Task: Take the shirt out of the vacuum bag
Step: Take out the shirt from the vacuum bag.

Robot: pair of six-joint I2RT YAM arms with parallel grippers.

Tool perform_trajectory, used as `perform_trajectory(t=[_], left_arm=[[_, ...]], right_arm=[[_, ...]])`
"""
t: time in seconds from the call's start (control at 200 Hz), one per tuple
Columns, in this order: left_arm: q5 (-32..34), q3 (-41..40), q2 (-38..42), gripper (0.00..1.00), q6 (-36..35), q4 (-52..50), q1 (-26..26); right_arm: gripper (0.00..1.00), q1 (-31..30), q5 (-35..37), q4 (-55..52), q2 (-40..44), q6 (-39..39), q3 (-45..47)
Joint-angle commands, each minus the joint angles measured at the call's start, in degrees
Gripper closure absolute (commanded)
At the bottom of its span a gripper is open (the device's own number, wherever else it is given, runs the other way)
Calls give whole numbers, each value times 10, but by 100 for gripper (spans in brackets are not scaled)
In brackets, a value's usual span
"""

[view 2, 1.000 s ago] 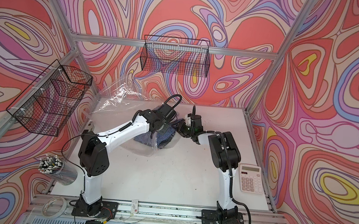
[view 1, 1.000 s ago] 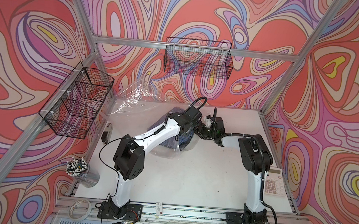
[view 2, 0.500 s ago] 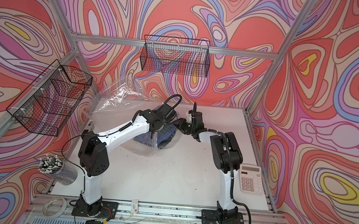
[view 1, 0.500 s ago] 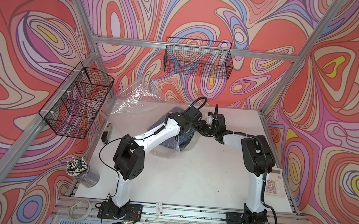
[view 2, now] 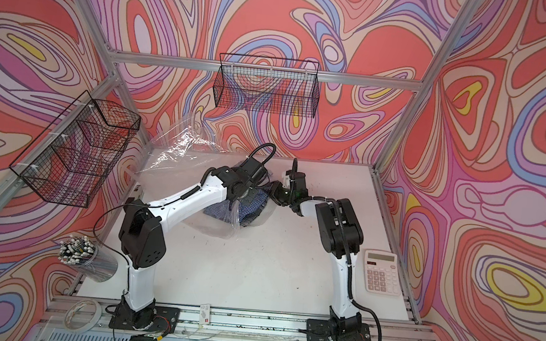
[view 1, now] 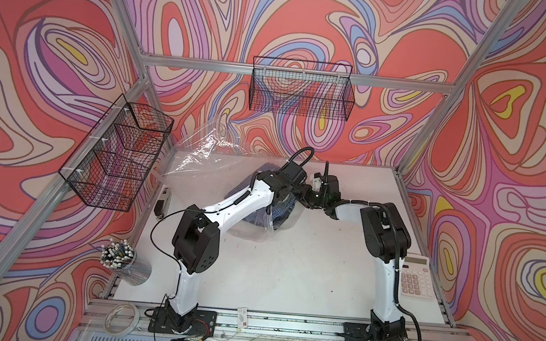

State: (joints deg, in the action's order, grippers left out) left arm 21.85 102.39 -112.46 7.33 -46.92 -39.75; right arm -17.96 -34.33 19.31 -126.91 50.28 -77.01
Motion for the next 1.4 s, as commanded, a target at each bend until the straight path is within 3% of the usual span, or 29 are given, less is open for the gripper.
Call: perform_trajectory(t=[0.0, 0.361, 0.551, 0.701, 0.906, 0.967, 1.397], left_arm=[[-9, 17, 16, 100, 9, -9, 3], [-10, 12, 22, 100, 11, -9, 3], [-18, 17, 20, 100, 13, -6, 3], [-21, 9, 21, 100, 13, -3, 4], [-23, -4, 25, 100, 14, 7, 4], [-24, -11, 27, 100, 14, 13, 6], [-47, -48, 20, 100, 27, 43, 22]], right_arm=[[48, 2, 5, 22, 0, 11, 12], [47, -5, 3, 60, -48, 43, -17], [52, -17, 11, 78, -73, 65, -43], [64, -21, 18, 96, -73, 83, -48], [93, -26, 25, 64, -60, 76, -69], [100, -26, 30, 40, -45, 69, -71], [100, -24, 108, -221, 92, -57, -66]])
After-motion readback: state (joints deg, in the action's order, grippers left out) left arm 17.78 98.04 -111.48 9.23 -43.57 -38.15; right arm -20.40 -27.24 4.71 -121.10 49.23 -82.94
